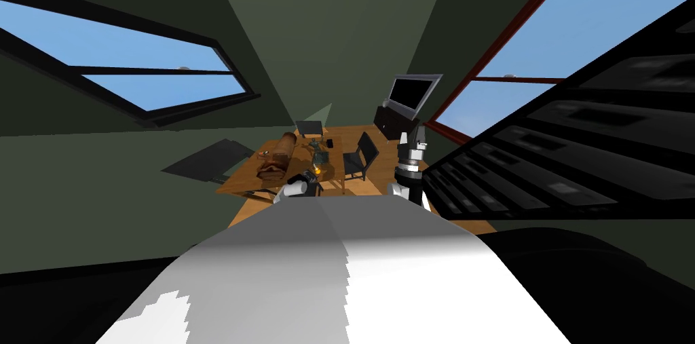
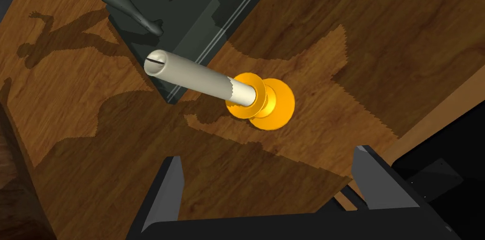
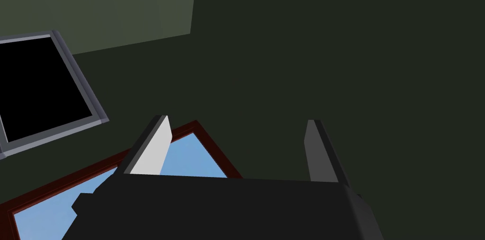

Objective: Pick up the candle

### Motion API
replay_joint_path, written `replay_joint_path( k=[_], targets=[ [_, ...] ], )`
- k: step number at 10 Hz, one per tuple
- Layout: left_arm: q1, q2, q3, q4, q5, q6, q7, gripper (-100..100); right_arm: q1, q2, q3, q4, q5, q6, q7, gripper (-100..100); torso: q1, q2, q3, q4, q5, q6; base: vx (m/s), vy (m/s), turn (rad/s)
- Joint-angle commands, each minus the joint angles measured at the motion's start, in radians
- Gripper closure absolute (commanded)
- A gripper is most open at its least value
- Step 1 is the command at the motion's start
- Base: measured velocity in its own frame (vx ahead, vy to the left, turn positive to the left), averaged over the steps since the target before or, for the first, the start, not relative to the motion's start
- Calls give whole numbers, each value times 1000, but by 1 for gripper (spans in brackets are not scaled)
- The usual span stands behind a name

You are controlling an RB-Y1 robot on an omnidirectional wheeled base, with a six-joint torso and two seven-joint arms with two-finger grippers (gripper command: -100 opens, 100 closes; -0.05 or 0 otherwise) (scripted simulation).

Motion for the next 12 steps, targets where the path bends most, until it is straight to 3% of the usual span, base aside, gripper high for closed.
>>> replay_joint_path(
  k=[1, 8, 10, 11, 12],
  targets=[
    [-32, 6, -2, 37, 22, 45, 18, -100, 0, 0, 0, 0, 0, 0, 0, 0, 0, 0, 0, 0, 0, 0, 21, 51, -11],
    [-162, 38, -8, 150, 99, 198, 65, -100, 0, 0, 0, 0, 0, 0, 0, 0, -1, -1, -1, 0, 0, 0, 37, 33, -12],
    [-164, 36, -8, 147, 98, 202, 67, -100, 0, 0, 0, 0, 0, 0, 0, 0, -2, -2, -1, -1, 0, 0, 40, 10, -13],
    [-166, 36, -8, 148, 99, 205, 68, 0, 0, 0, 0, 0, 0, 0, 0, 0, -2, -1, -1, 0, 0, 0, 0, 0, 0],
    [-168, 21, -5, 179, 95, 178, 53, -100, 0, 0, 0, 0, 0, 0, 0, 0, -2, 0, 0, 0, 0, 0, 27, 0, 4]
  ],
)
